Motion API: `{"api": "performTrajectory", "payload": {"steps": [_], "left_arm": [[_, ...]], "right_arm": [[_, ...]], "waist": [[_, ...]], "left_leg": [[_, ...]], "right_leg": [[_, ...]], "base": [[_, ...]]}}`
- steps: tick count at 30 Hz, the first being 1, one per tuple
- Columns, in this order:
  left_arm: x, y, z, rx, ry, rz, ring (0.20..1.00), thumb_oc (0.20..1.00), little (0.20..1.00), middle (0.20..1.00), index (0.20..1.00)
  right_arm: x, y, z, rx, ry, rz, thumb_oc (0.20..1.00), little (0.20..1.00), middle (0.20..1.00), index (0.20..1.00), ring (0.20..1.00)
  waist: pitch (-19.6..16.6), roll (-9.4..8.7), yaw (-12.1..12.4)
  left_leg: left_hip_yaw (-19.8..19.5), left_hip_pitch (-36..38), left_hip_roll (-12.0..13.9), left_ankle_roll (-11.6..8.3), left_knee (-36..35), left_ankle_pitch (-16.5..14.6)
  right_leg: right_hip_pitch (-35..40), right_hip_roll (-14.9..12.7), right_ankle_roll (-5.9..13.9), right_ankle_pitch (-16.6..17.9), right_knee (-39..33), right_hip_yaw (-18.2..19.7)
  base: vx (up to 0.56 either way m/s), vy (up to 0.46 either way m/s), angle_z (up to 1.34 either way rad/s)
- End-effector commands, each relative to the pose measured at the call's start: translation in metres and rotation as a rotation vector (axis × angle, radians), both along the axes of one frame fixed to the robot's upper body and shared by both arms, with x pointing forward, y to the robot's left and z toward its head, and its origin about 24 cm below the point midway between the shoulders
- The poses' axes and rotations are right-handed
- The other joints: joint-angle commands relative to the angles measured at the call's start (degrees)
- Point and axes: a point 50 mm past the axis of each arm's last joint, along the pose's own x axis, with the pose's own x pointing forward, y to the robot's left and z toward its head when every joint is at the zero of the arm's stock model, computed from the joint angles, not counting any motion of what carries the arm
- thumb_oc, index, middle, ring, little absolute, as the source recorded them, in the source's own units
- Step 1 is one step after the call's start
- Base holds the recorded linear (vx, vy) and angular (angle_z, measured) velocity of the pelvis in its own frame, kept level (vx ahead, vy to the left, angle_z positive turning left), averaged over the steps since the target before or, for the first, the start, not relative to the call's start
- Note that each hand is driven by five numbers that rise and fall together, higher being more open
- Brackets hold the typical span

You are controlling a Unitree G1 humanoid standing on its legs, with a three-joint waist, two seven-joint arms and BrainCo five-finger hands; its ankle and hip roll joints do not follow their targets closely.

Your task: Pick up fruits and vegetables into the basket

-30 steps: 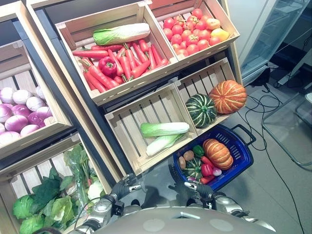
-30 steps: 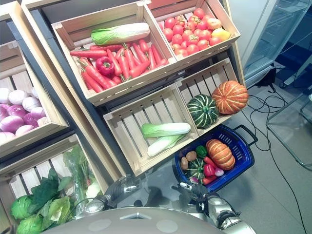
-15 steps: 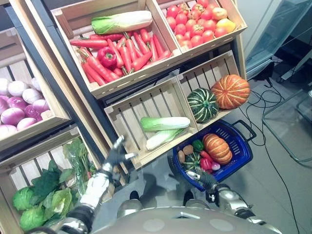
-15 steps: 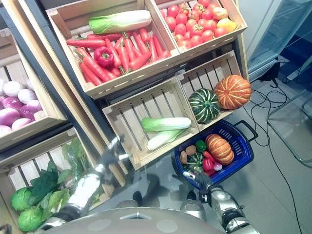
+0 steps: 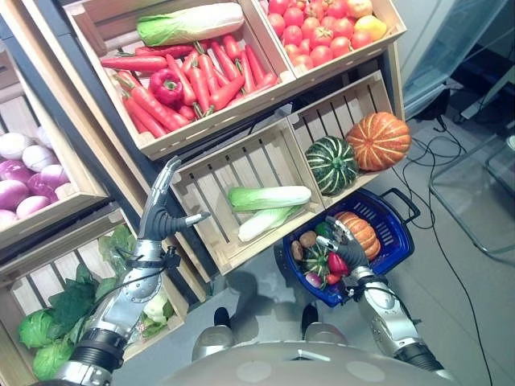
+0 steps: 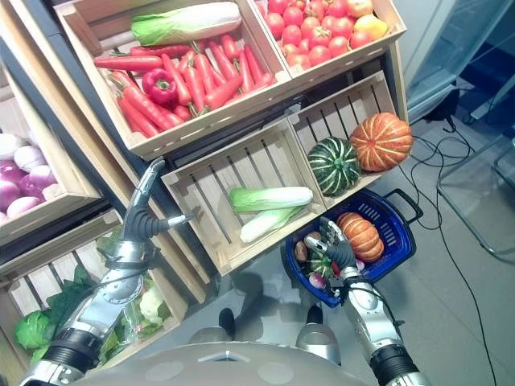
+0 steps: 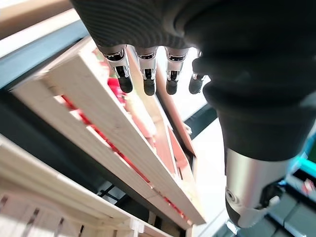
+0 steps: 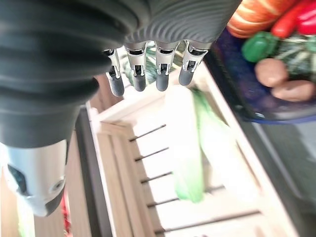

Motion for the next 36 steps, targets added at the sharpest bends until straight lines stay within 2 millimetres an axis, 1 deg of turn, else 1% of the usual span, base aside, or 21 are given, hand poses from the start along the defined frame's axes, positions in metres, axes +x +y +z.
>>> {"api": "performTrajectory", "payload": {"steps": [1, 5, 7, 11, 14, 16, 17, 20, 22, 25, 28, 31, 36], "left_arm": [[0.027, 0.001, 0.036, 0.069, -0.187, 0.048, 1.0, 1.0, 1.0, 1.0, 1.0], [0.056, -0.007, 0.051, 0.113, -0.204, 0.111, 1.0, 1.0, 1.0, 1.0, 1.0], [0.065, -0.009, 0.056, 0.117, -0.204, 0.128, 1.0, 1.0, 1.0, 1.0, 1.0], [0.09, -0.006, 0.073, 0.149, -0.213, 0.2, 1.0, 1.0, 1.0, 1.0, 1.0], [0.104, -0.002, 0.082, 0.153, -0.201, 0.252, 1.0, 1.0, 1.0, 1.0, 1.0], [0.11, 0.001, 0.087, 0.133, -0.195, 0.279, 1.0, 1.0, 1.0, 1.0, 1.0], [0.115, 0.003, 0.089, 0.114, -0.19, 0.292, 1.0, 1.0, 1.0, 1.0, 1.0], [0.12, 0.004, 0.094, 0.105, -0.19, 0.312, 1.0, 1.0, 1.0, 1.0, 1.0], [0.126, 0.009, 0.102, 0.106, -0.198, 0.352, 1.0, 1.0, 1.0, 1.0, 1.0], [0.132, 0.013, 0.108, 0.069, -0.187, 0.384, 1.0, 1.0, 1.0, 1.0, 1.0], [0.135, 0.015, 0.109, 0.048, -0.185, 0.404, 1.0, 1.0, 1.0, 1.0, 1.0], [0.14, 0.017, 0.119, 0.017, -0.199, 0.414, 1.0, 1.0, 1.0, 1.0, 1.0], [0.143, 0.021, 0.13, -0.032, -0.219, 0.437, 1.0, 1.0, 1.0, 1.0, 1.0]], "right_arm": [[0.03, 0.006, 0.052, 0.012, -0.279, -0.009, 1.0, 1.0, 1.0, 1.0, 1.0], [0.049, 0.008, 0.087, -0.006, -0.419, -0.024, 1.0, 1.0, 1.0, 1.0, 1.0], [0.054, 0.009, 0.097, -0.008, -0.454, -0.023, 1.0, 1.0, 1.0, 1.0, 1.0], [0.068, 0.016, 0.124, -0.035, -0.55, -0.005, 1.0, 1.0, 1.0, 1.0, 1.0], [0.076, 0.022, 0.136, -0.057, -0.579, 0.008, 1.0, 1.0, 1.0, 1.0, 1.0], [0.08, 0.023, 0.139, -0.084, -0.585, 0.009, 1.0, 1.0, 1.0, 1.0, 1.0], [0.084, 0.024, 0.139, -0.127, -0.571, -0.006, 1.0, 1.0, 1.0, 1.0, 1.0], [0.088, 0.024, 0.137, -0.136, -0.544, -0.014, 1.0, 1.0, 1.0, 1.0, 1.0], [0.091, 0.024, 0.136, -0.162, -0.527, -0.008, 1.0, 1.0, 1.0, 1.0, 1.0], [0.093, 0.022, 0.137, -0.188, -0.524, 0.005, 1.0, 1.0, 1.0, 1.0, 1.0], [0.094, 0.023, 0.139, -0.204, -0.529, 0.018, 1.0, 1.0, 1.0, 1.0, 1.0], [0.094, 0.027, 0.143, -0.229, -0.536, 0.072, 1.0, 1.0, 1.0, 1.0, 1.0], [0.093, 0.032, 0.143, -0.256, -0.526, 0.145, 1.0, 1.0, 1.0, 1.0, 1.0]], "waist": [[4.67, -1.01, -1.85], [8.95, 0.19, -3.62], [10.0, 0.28, -3.99], [13.48, 0.29, -5.19], [15.18, -0.02, -5.86], [16.02, -0.18, -6.21], [16.58, -0.32, -6.41], [17.49, -0.54, -6.79], [18.7, -0.64, -7.34], [18.71, -0.32, -8.0], [18.71, -0.12, -8.39], [18.71, 0.31, -9.27], [18.71, 0.45, -9.99]], "left_leg": [[0.83, -4.57, -0.7, 3.14, 10.72, -6.7], [0.85, -8.6, -0.91, 2.56, 12.34, -5.77], [0.95, -9.8, -1.05, 2.5, 12.8, -5.57], [1.43, -14.86, -1.15, 2.16, 15.53, -5.17], [1.83, -17.74, -1.24, 2.04, 17.03, -4.98], [2.14, -19.07, -1.16, 1.99, 17.68, -4.97], [2.52, -20.21, -1.03, 1.9, 18.42, -5.01], [2.97, -21.56, -0.86, 1.84, 19.34, -5.04], [3.42, -23.45, -0.86, 1.76, 20.88, -5.45], [4.08, -26.22, -0.77, 1.62, 22.46, -5.6], [4.41, -27.59, -0.83, 1.52, 23.25, -5.69], [5.4, -30.03, -0.86, 1.37, 23.76, -5.53], [6.25, -32.57, -0.67, 1.24, 24.96, -5.7]], "right_leg": [[-6.0, -2.29, -0.47, -4.86, 12.7, 0.22], [-11.22, -2.58, -0.69, -5.51, 16.25, 1.74], [-12.71, -2.62, -0.75, -5.62, 17.1, 2.02], [-18.64, -2.38, -1.11, -5.81, 20.61, 3.15], [-21.95, -1.75, -1.45, -5.95, 22.45, 3.97], [-23.55, -1.41, -1.63, -6.11, 23.3, 4.35], [-24.83, -1.15, -1.81, -6.22, 24.09, 4.43], [-26.24, -0.77, -2.03, -6.27, 24.82, 4.77], [-28.18, -0.36, -2.37, -6.84, 26.27, 5.3], [-31.11, -0.06, -2.77, -7.21, 27.79, 5.96], [-32.55, 0.04, -2.92, -7.43, 28.56, 6.3], [-35.46, 0.36, -3.06, -7.37, 29.1, 7.21], [-38.3, 0.66, -3.19, -7.37, 30.01, 7.87]], "base": [[-0.14, 0.02, -0.08], [-0.14, 0.054, -0.1], [-0.11, 0.028, -0.16], [-0.14, 0.021, -0.14], [-0.1, 0.006, -0.16], [-0.09, 0.014, -0.11], [-0.09, 0.017, -0.09], [-0.05, 0.008, -0.09], [-0.06, 0.052, -0.14], [-0.02, 0.072, -0.13], [0.0, 0.065, -0.01], [-0.01, 0.079, -0.12], [0.01, 0.053, -0.04]]}}
